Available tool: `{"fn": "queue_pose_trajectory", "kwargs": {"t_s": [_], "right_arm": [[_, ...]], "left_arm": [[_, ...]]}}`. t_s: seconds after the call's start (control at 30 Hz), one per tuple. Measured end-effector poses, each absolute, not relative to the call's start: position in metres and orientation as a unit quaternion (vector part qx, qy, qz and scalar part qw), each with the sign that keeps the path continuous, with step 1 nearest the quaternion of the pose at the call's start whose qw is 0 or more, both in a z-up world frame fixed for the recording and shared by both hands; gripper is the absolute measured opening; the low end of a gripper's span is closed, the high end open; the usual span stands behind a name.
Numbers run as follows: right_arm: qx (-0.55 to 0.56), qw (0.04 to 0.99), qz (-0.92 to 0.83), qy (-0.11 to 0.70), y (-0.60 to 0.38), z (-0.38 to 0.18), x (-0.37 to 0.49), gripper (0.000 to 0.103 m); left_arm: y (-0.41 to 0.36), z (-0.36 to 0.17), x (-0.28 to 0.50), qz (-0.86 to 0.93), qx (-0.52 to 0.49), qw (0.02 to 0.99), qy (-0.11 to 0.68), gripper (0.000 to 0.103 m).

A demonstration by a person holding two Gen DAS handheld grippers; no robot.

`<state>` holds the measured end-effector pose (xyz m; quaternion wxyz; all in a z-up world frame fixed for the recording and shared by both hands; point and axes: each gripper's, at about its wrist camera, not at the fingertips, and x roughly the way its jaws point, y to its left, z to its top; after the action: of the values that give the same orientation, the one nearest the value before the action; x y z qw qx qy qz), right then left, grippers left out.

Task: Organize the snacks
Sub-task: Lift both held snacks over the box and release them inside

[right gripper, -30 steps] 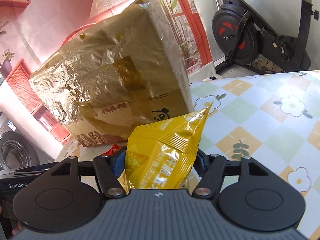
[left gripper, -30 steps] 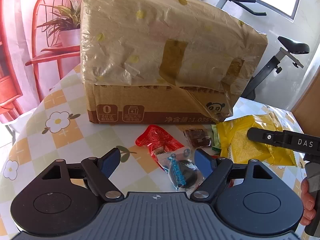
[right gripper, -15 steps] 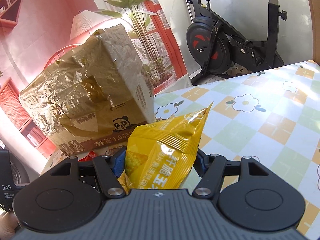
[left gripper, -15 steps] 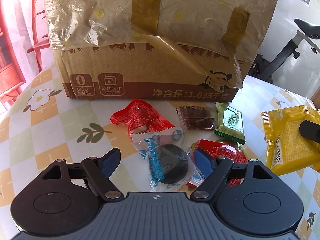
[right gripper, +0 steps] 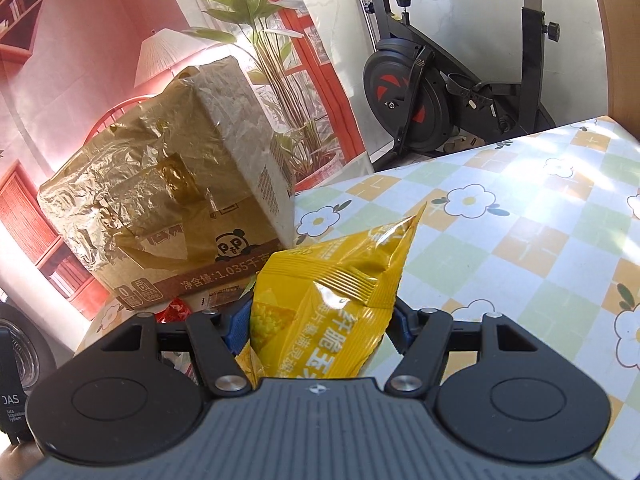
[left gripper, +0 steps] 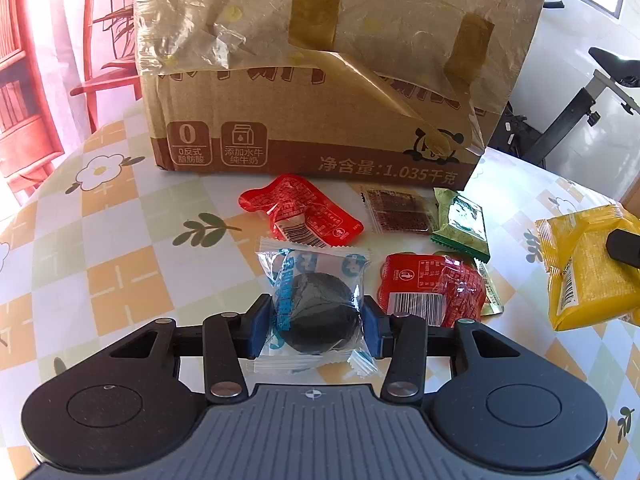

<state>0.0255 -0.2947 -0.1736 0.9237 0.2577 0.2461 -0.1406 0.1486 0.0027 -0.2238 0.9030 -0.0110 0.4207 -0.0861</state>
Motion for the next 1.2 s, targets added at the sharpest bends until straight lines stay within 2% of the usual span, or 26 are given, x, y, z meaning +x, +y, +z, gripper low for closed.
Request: {"fn": "queue_pose_trajectory", "kwargs": {"t_s": [0.73,1.2], "right_arm": [[0.241,0.934,-0.142,0.222,-0.283,-0.147,0.016,0.067],[0.222,0.952,-0.129,0.169,-0.280,-0.101,0.009,0.067]], "left_arm": [[0.007,-0.169,0.125,-0.104,0.009,0.936,0.337,0.049],[0.014,-0.124,0.112,-0.116,0.010,0.952,0.284,0.049]]}}
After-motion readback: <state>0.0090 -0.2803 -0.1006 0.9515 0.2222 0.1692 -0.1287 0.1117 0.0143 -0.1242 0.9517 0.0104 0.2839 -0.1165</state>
